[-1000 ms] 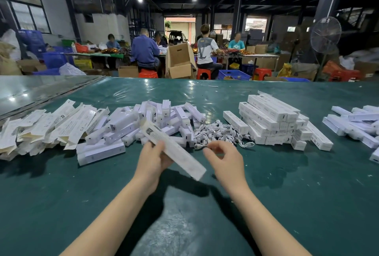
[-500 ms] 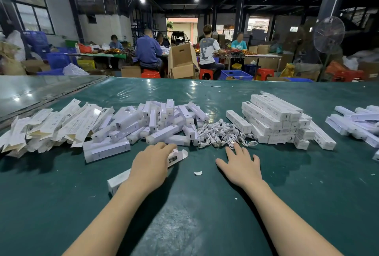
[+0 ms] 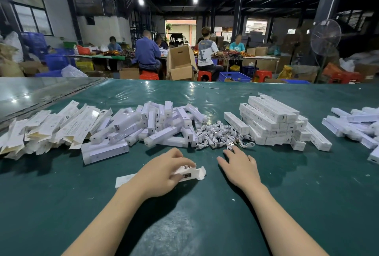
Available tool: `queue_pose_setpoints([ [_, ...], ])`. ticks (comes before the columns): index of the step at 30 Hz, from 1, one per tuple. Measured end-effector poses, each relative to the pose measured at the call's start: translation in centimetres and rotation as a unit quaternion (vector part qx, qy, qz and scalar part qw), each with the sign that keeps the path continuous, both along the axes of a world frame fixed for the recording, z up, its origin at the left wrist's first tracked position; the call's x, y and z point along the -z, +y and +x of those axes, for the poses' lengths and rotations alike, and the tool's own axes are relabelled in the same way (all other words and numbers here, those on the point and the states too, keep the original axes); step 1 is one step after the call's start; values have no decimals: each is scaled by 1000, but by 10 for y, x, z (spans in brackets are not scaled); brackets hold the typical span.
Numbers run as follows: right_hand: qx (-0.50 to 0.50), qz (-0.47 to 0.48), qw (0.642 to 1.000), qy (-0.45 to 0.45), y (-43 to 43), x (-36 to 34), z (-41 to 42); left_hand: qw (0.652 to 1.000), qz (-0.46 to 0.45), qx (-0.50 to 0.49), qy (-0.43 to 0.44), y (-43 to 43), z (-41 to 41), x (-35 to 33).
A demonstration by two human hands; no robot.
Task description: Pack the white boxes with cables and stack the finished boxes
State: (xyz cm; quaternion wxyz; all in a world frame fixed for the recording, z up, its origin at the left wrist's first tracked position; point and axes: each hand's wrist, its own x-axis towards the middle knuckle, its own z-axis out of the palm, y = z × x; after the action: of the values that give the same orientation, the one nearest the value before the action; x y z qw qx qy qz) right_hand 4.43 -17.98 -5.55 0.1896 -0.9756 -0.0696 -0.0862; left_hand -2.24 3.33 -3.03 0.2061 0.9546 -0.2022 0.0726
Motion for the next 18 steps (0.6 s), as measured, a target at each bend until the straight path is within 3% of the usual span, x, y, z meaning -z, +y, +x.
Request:
queue_pose_setpoints([
  [5,24,225,971,-80,-11,-1,0,998,60,12,-8,-11,0,5],
  [7,17,161,986,-44,-9,1,3,997,71,13,-7,-15,0,6],
  [10,19,-22,999,33,-3,4,4,997,71,17,4,-19,-2,4],
  [12,24,-64,997,40,1,3,5,997,77,22,5,-21,-3,2],
  [18,-5,99,993,-67,-4,-4,-8,996,71,51,-31,-21,-3,3],
])
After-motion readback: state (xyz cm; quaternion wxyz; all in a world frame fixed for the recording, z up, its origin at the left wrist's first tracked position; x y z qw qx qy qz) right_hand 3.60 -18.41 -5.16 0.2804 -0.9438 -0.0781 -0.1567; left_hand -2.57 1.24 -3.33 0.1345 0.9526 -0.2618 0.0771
